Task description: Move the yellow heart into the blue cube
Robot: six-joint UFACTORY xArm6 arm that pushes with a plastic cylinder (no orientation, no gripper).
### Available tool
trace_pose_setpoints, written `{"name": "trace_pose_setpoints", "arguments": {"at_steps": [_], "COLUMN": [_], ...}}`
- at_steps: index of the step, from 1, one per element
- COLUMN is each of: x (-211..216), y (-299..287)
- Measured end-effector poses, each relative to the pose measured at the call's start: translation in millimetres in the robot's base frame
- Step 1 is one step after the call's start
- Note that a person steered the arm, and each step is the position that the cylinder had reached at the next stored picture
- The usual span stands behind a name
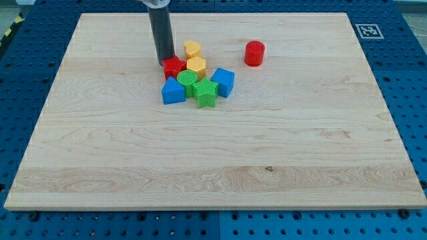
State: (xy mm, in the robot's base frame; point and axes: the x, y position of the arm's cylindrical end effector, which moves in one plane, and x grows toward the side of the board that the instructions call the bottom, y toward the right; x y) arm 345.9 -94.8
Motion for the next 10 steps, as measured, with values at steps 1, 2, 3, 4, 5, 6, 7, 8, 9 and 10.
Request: {"name": "trace_pose_setpoints", "arguments": {"at_steps": [1, 2, 3, 4, 5, 6, 7, 8, 9, 10], "x": [-5.6, -34.6, -43.9, -41.2, -39.3, -39.3, -39.3, -38.9, -25.1, -25.0], "y": [1.8, 2.4, 23.6, 26.5, 36.7, 41.7, 66.6, 73.6, 73.7, 73.7]}}
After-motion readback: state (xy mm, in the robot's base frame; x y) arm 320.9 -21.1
